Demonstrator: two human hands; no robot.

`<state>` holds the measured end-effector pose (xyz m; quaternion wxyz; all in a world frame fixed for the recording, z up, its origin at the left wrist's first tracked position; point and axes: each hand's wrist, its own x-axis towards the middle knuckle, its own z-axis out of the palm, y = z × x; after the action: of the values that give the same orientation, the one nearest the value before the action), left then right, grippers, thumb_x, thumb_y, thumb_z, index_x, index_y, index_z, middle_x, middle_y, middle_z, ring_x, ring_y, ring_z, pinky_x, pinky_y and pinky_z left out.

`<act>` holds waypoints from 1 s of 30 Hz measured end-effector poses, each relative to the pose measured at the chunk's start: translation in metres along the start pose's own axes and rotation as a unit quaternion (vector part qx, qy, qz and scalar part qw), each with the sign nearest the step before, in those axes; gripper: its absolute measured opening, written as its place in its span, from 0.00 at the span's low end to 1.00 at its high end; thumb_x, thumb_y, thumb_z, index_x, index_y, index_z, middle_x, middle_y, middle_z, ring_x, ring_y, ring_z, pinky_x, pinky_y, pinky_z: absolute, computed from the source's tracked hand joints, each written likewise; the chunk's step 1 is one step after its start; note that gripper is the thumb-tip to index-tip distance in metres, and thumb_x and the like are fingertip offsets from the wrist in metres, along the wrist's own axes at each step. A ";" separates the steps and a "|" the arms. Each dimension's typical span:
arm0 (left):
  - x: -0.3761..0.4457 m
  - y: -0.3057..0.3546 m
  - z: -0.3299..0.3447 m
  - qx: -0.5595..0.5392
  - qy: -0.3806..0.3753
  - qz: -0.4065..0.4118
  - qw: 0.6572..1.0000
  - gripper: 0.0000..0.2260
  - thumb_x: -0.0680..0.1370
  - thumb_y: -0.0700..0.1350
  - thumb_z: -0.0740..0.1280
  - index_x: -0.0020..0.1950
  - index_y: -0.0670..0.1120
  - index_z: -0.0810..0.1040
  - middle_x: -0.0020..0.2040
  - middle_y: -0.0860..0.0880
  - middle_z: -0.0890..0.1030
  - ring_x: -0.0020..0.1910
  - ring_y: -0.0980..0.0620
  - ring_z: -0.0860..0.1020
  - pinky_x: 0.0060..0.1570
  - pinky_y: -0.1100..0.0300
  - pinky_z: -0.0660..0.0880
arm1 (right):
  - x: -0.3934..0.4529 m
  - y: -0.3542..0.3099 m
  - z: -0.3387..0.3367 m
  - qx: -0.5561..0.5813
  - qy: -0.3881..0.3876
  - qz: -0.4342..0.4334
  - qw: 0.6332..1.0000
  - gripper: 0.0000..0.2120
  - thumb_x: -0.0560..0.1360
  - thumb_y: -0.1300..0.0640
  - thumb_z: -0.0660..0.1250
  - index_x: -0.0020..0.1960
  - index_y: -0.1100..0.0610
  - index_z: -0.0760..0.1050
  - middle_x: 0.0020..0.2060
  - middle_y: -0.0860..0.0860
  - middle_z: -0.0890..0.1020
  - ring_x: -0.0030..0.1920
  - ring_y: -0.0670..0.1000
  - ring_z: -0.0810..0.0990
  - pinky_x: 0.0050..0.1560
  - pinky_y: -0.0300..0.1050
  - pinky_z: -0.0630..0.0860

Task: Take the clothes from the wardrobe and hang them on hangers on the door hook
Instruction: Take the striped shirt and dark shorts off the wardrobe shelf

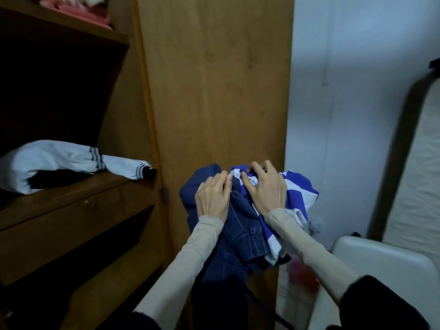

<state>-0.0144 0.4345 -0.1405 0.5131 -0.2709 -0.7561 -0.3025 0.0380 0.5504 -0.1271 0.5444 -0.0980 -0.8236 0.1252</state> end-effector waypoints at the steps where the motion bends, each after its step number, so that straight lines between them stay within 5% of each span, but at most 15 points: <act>1: 0.000 0.013 0.007 -0.006 -0.002 0.013 1.000 0.20 0.81 0.51 0.51 0.37 0.45 0.75 0.28 0.49 0.75 0.27 0.49 0.73 0.35 0.57 0.61 | -0.001 0.013 -0.008 -0.009 -0.002 0.011 1.000 0.09 0.73 0.48 0.65 0.42 0.54 0.74 0.36 0.52 0.73 0.33 0.55 0.73 0.34 0.44 0.65; 9: -0.012 0.116 0.055 -0.018 -0.021 0.093 0.995 0.13 0.79 0.47 0.57 0.37 0.46 0.76 0.27 0.49 0.74 0.26 0.49 0.72 0.35 0.58 0.60 | -0.010 0.108 -0.080 -0.053 -0.014 0.064 0.996 0.09 0.74 0.48 0.65 0.43 0.54 0.74 0.37 0.52 0.74 0.35 0.56 0.75 0.37 0.46 0.67; 30: -0.093 0.334 0.134 -0.173 -0.123 0.026 0.977 0.15 0.78 0.48 0.55 0.38 0.44 0.77 0.31 0.47 0.79 0.29 0.49 0.77 0.30 0.58 0.73 | -0.057 0.309 -0.214 -0.127 -0.062 0.132 0.981 0.10 0.75 0.47 0.65 0.45 0.54 0.75 0.39 0.52 0.74 0.35 0.55 0.74 0.39 0.45 0.66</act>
<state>0.1746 0.7474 -0.2070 0.3692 -0.4101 -0.7425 -0.3796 0.2649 0.8479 -0.1926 0.4540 -0.2661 -0.8448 0.0965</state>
